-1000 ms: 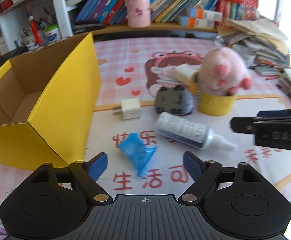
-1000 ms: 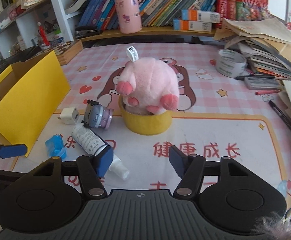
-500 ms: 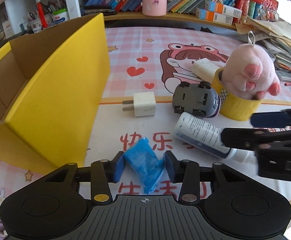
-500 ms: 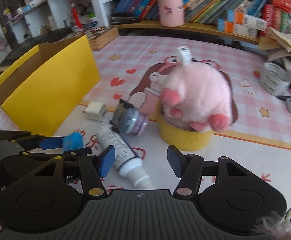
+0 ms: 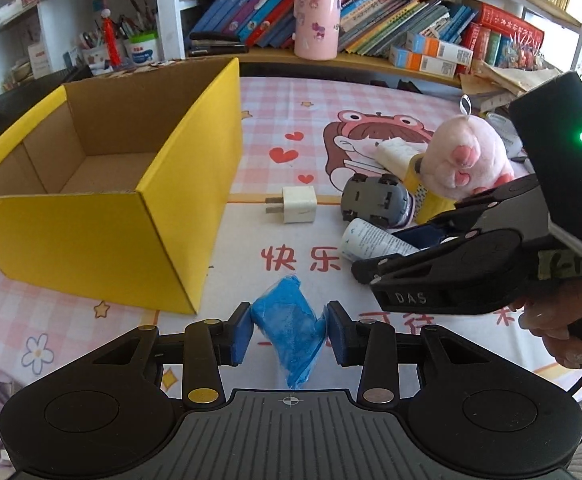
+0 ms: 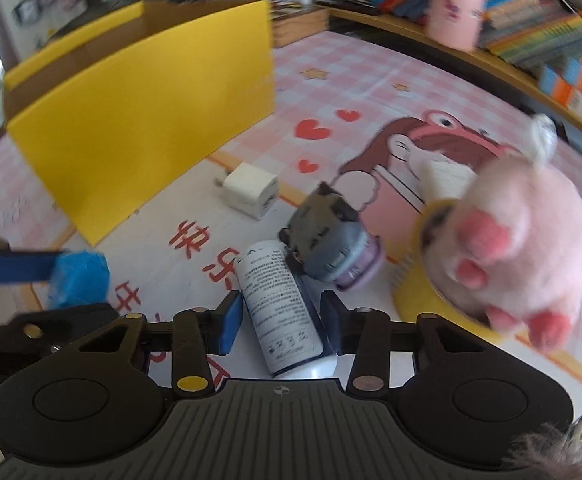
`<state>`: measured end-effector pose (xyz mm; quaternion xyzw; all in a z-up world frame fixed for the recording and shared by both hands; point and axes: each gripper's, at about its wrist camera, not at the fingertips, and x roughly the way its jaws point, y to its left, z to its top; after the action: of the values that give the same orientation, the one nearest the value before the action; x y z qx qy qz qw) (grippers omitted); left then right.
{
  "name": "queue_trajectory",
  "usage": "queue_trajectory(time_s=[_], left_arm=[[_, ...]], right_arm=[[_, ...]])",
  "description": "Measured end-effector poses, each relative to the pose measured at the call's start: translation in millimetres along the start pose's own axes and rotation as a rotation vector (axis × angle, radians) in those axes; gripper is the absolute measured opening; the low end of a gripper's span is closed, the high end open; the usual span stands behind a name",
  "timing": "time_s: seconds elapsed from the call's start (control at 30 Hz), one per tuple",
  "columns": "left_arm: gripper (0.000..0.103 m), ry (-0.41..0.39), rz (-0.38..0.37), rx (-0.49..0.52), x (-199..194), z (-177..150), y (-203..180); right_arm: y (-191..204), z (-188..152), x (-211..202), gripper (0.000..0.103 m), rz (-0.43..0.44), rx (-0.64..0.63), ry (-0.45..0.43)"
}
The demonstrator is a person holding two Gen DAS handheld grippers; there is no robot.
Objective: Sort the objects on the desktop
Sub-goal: 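Close the left tool on the blue bag while the right tool grasps the spray bottle, then carry the blue bag and spray bottle with both tools into the yellow box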
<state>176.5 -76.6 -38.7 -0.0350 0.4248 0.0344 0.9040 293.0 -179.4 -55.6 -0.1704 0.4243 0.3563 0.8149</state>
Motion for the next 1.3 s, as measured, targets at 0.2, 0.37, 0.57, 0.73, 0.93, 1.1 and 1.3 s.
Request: queue_trajectory(time_s=[0.2, 0.37, 0.57, 0.73, 0.93, 1.1, 1.3], left_arm=[[0.038, -0.002, -0.004, -0.026, -5.9, -4.6, 3.6], [0.038, -0.005, -0.011, -0.021, -9.7, -8.8, 1.6], [0.038, 0.007, -0.017, -0.024, -11.3, -11.0, 0.7], [0.038, -0.018, -0.023, -0.02, -16.7, -9.6, 0.5], [0.038, -0.044, -0.059, 0.032, -23.7, -9.9, -0.4], [0.038, -0.083, -0.096, 0.082, -35.4, -11.2, 6.6], [0.038, -0.123, -0.135, 0.121, -53.7, -11.9, 27.6]], right_arm=[[13.1, -8.8, -5.7, 0.03, 0.018, -0.056, 0.011], [15.3, -8.6, -2.9, 0.031, 0.016, -0.032, 0.013], [16.6, -8.5, -2.2, 0.03, 0.018, -0.038, 0.011], [15.6, -7.1, -14.5, 0.03, 0.046, -0.001, -0.008], [18.5, -7.7, -32.4, 0.03, 0.035, 0.065, -0.046], [26.5, -13.3, -46.0, 0.03, 0.012, 0.119, -0.071], [43.7, -15.6, -69.8, 0.03, -0.021, 0.209, -0.127]])
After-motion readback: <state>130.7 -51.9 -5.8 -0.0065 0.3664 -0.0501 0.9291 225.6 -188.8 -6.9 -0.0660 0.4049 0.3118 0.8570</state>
